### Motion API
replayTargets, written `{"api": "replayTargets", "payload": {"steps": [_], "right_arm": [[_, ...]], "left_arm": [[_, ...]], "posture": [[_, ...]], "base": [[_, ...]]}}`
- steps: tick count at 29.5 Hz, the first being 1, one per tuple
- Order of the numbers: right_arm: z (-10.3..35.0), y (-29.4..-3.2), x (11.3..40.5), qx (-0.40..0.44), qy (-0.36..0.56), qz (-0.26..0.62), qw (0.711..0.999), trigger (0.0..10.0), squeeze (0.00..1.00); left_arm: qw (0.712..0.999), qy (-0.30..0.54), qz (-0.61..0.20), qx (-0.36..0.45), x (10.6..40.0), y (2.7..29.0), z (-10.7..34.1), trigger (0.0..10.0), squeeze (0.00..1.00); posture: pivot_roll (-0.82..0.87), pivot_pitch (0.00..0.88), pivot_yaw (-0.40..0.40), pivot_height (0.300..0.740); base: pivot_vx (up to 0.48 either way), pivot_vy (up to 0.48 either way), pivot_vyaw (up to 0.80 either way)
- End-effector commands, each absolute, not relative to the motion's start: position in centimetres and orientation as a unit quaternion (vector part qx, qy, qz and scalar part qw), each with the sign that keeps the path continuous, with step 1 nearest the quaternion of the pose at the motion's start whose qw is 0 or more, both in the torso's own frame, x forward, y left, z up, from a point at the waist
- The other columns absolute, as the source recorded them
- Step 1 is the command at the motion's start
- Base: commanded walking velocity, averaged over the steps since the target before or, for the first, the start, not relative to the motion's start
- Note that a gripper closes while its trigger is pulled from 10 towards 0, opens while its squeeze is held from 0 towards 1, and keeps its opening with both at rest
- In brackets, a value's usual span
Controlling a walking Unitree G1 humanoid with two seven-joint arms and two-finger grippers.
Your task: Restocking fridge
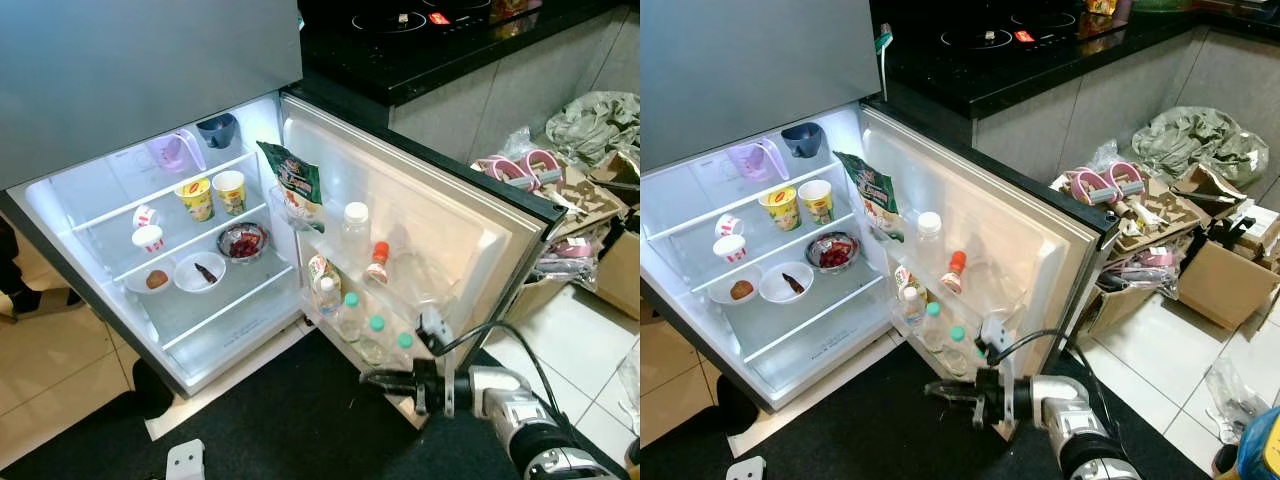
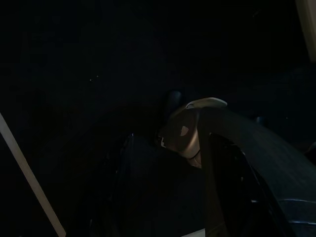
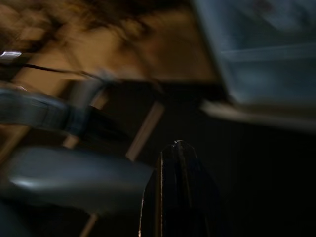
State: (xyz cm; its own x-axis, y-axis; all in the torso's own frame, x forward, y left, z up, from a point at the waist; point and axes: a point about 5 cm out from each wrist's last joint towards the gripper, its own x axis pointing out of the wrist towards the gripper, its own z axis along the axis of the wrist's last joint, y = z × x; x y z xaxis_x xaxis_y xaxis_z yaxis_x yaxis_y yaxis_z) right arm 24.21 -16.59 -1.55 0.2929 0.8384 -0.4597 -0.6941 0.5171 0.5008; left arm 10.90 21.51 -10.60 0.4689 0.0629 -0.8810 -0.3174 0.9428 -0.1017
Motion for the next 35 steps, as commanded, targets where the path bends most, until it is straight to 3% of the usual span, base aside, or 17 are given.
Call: {"api": "replayTargets", "payload": {"steps": [1,2,8,15,26,35], "right_arm": [[-3.7,-19.2,22.7,0.072,0.418,0.357,0.832,10.0,0.00],[-3.7,-19.2,22.7,0.072,0.418,0.357,0.832,10.0,0.00],[-6.1,-23.8,19.5,0.040,0.490,0.138,0.860,10.0,0.00],[-7.1,-25.8,17.1,0.075,0.495,0.012,0.866,10.0,0.00],[-9.2,-24.9,13.1,0.075,0.545,-0.047,0.834,10.0,0.00],[-9.5,-24.6,12.5,0.076,0.552,-0.050,0.829,10.0,0.00]], "left_arm": [[0.844,0.509,0.117,-0.124,10.5,21.6,-10.7,10.0,0.00],[0.844,0.509,0.117,-0.124,10.5,21.6,-10.7,10.0,0.00],[0.838,0.517,0.125,-0.123,10.2,21.4,-10.9,10.0,0.00],[0.833,0.525,0.130,-0.116,10.1,21.4,-10.9,10.0,0.00],[0.831,0.531,0.125,-0.105,10.1,21.1,-11.0,10.0,0.00],[0.829,0.535,0.126,-0.102,9.9,21.3,-11.0,10.0,0.00]], "posture": [[-0.05,0.000,0.014,0.740],[-0.05,0.000,0.014,0.740],[-0.05,0.000,0.014,0.740],[-0.06,0.000,0.012,0.740],[-0.06,0.000,0.014,0.740],[-0.07,0.000,0.021,0.740]], "base": [[0.000,0.000,0.00],[0.000,0.000,0.00],[0.000,0.000,0.00],[0.000,0.000,0.00],[-0.231,0.000,0.00],[-0.327,0.000,0.00]]}}
